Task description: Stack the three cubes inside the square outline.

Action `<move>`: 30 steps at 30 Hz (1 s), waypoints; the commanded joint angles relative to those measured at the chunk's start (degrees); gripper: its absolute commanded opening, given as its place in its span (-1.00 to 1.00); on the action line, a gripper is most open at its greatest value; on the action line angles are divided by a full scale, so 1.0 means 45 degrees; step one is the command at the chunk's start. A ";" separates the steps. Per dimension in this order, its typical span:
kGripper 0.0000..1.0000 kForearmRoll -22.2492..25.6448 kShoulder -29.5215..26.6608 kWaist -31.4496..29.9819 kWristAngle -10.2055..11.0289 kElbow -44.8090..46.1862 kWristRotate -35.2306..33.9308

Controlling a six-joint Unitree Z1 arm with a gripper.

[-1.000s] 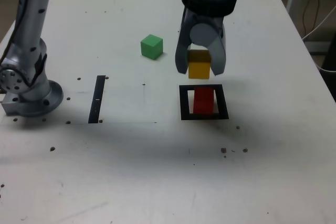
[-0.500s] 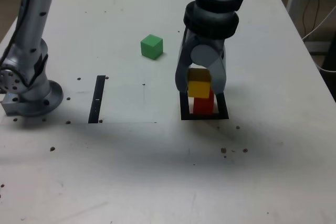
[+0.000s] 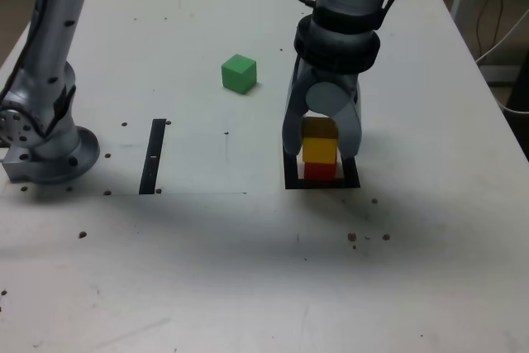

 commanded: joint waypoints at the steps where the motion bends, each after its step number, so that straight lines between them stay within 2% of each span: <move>1: -0.19 -0.0048 0.0039 0.0012 0.0037 -0.0012 -0.0027; 12: -0.17 -0.0170 0.0033 0.0257 0.0232 0.0170 0.0003; 14: -0.05 -0.0250 0.0034 0.0277 0.0213 0.0233 0.0036; 19: 0.64 -0.0600 0.0034 0.0300 0.0060 0.0387 0.0282; 21: 0.81 -0.0713 0.0029 0.0302 0.0023 0.0436 0.0349; 30: 0.90 -0.0791 -0.0086 0.0356 0.0079 0.0659 0.0364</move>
